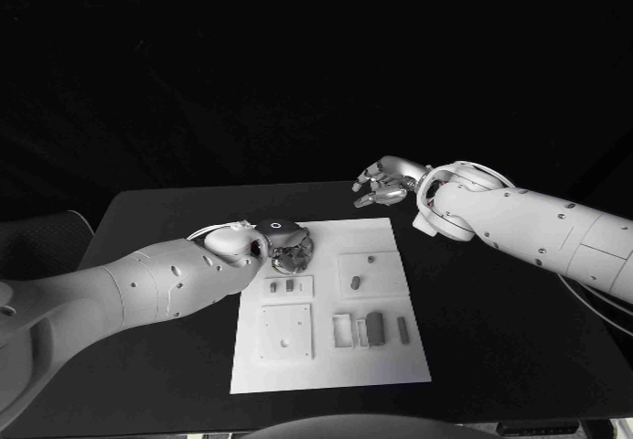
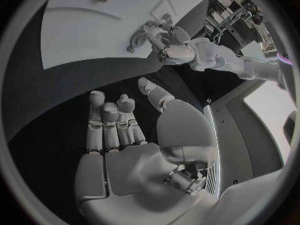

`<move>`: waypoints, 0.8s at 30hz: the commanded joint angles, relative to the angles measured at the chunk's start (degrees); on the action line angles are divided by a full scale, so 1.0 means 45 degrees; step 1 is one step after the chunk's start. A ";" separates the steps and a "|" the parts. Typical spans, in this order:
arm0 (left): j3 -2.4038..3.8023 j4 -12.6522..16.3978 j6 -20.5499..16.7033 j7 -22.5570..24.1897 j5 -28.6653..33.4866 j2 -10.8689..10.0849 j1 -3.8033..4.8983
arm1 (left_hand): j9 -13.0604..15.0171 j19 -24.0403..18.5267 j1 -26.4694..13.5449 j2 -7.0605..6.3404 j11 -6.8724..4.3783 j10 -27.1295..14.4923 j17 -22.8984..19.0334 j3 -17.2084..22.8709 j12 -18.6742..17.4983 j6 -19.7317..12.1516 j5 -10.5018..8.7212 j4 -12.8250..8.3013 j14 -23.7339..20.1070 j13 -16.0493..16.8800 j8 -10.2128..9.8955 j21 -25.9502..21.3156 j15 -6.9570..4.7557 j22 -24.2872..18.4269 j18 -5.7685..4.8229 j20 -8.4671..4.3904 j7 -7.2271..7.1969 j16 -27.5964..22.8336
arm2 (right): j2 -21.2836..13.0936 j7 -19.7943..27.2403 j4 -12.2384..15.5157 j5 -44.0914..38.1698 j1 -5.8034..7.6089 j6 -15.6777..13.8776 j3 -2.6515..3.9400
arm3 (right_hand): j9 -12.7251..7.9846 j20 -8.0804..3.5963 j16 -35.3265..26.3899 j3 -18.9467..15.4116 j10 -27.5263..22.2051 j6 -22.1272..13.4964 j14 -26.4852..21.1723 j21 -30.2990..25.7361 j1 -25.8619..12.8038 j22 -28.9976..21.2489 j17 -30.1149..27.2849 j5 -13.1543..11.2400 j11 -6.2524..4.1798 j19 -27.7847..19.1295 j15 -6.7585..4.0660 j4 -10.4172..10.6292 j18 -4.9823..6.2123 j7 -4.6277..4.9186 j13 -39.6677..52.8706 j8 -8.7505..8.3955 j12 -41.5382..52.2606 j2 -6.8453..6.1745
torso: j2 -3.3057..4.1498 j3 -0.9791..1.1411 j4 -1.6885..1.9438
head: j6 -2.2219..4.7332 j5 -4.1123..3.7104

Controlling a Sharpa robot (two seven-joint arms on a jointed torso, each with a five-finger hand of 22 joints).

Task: Assemble the parts on the task board

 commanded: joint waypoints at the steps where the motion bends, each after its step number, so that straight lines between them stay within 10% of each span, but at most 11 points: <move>1: 0.0006 0.0009 0.0055 0.0032 0.0037 0.0036 -0.0006 | -0.0010 0.0031 0.0020 0.0179 0.0081 -0.0006 0.0015 -0.0022 -0.0044 -0.0054 0.0006 0.0072 0.0045 -0.0005 0.0084 0.0033 0.0013 0.0205 0.1497 0.0065 0.0240 -0.0053 | 0.0008 0.0071 0.0019 -0.0034 0.0001 0.0024 0.0003 | -0.0017 -0.0074 0.0069 -0.0009 -0.0085 0.0002 -0.0027 -0.0035 -0.0100 0.0049 -0.0020 0.0076 -0.0017 0.0048 -0.0094 0.0078 0.0143 0.0068 -0.0023 0.0045 0.0081 0.0038 | 0.0001 0.0001 -0.0002 | 0.0008 -0.0008; 24: 0.0008 0.0079 -0.0360 0.0202 -0.0079 0.0013 -0.0008 | 0.0211 -0.0062 0.0103 0.0933 -0.0152 0.0060 0.0050 -0.0150 -0.0067 0.1151 0.0001 -0.0329 0.0025 0.0009 0.0770 0.0159 -0.0185 0.0240 0.1420 0.0114 -0.0021 -0.0048 | 0.0017 0.0090 -0.0016 -0.0034 0.0001 0.0040 0.0003 | -0.0021 -0.0074 0.0072 -0.0016 -0.0085 0.0002 -0.0026 -0.0035 -0.0117 0.0049 -0.0024 0.0070 -0.0016 0.0049 -0.0093 0.0093 0.0143 0.0069 -0.0029 0.0047 0.0086 0.0030 | 0.0005 0.0005 -0.0003 | -0.0020 -0.0005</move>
